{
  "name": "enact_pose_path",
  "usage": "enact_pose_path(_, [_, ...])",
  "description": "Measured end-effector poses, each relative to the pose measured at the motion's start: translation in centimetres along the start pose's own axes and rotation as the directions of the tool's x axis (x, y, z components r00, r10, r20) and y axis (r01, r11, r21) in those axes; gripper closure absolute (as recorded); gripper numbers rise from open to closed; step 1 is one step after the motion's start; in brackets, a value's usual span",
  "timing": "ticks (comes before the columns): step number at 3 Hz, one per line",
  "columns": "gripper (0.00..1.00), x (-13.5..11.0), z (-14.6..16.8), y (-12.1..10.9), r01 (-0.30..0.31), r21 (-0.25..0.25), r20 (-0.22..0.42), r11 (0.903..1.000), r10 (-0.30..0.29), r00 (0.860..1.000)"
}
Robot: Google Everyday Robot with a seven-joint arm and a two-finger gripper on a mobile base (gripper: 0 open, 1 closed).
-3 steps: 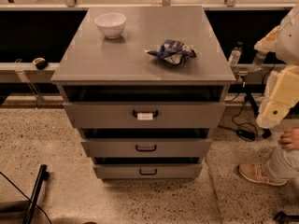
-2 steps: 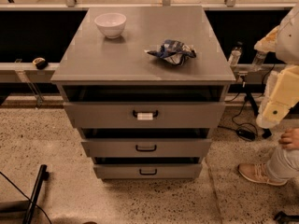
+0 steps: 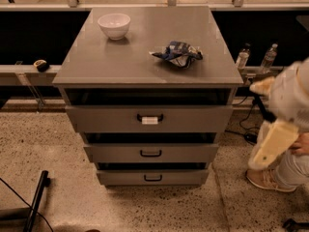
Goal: Open bottom drawer
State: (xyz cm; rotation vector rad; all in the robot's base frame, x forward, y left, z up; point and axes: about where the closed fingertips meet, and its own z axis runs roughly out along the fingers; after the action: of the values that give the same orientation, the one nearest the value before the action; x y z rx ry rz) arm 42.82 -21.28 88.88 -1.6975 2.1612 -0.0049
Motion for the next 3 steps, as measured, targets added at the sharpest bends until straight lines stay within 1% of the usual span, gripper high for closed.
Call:
enact_pose_path(1, [0.00,1.9,2.8,1.3,-0.024,0.010,-0.002,0.9997,0.024,1.000])
enact_pose_path(2, [0.00,1.4,5.4,1.3,-0.007,-0.057,0.026,0.9983,0.008,1.000])
enact_pose_path(3, [0.00,0.7,10.0,3.5,0.024,-0.142,0.116,0.9896,-0.008,0.993])
